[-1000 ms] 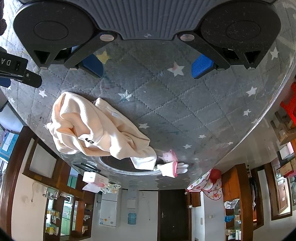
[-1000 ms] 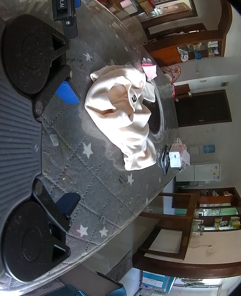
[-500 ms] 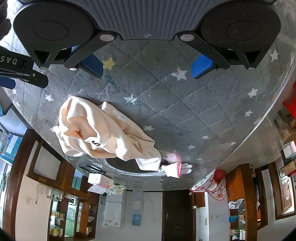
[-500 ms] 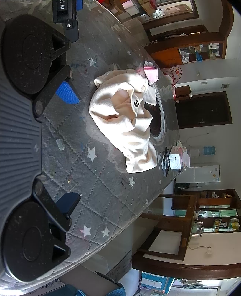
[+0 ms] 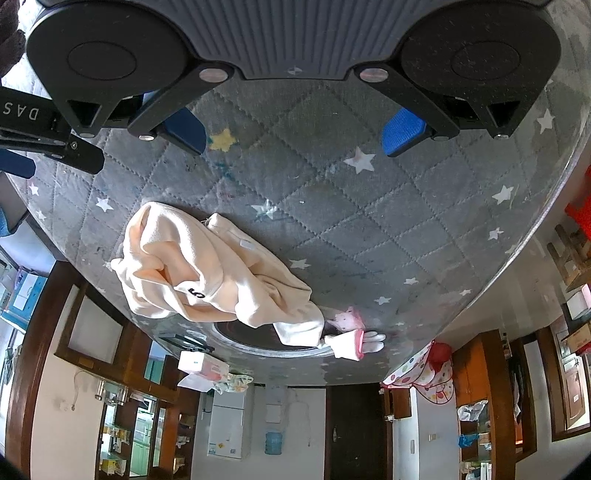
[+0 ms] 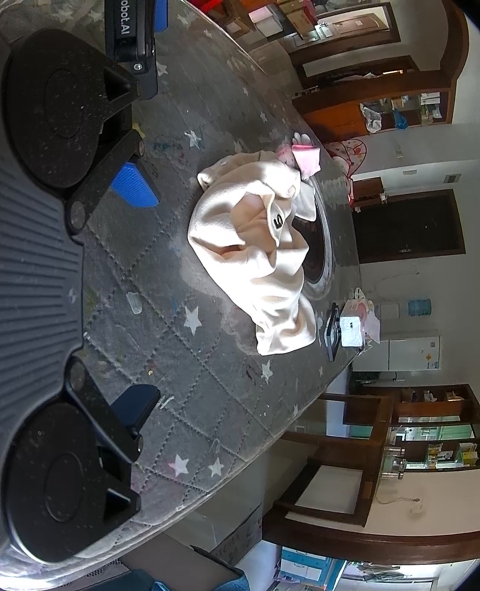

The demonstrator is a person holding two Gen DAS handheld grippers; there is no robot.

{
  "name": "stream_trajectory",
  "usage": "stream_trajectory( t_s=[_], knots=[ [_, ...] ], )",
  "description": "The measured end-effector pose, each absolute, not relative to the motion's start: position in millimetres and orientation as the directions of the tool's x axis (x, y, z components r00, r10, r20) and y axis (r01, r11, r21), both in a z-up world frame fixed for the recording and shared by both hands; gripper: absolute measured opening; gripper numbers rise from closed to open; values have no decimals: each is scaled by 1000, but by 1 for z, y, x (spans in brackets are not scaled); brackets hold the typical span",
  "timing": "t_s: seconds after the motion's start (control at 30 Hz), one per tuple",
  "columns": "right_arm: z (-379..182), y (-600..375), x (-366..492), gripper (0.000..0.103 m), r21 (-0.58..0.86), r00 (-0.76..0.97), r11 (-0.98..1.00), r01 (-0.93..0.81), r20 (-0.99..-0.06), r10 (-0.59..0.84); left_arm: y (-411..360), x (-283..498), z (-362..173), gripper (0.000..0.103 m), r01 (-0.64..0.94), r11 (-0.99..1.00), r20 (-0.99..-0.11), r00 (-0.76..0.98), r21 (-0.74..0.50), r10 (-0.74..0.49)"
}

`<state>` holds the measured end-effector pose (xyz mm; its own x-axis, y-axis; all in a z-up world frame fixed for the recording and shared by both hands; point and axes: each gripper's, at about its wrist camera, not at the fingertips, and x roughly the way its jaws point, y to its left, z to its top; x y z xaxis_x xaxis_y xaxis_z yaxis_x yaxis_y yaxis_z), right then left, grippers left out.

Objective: Fold clothes
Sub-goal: 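Move both grippers toward the crumpled cream sweatshirt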

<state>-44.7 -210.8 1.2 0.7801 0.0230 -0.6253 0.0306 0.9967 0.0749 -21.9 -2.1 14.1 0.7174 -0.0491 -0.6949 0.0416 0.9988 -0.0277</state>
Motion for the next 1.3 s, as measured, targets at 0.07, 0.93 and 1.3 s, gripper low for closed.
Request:
stream_trajectory(
  t_s=[0.07, 0.93, 1.3],
  knots=[
    [3, -210, -47, 103, 73, 782, 997, 28, -622, 24, -2, -24, 15, 103, 42, 999, -695, 718, -29, -50],
    [14, -204, -63, 103, 60, 796, 998, 16, -605, 23, -12, -38, 21, 103, 52, 998, -684, 729, 26, -20],
    [8, -203, -54, 103, 65, 783, 998, 11, -621, 32, -13, -30, 18, 103, 56, 998, -700, 714, 23, -24]
  ],
)
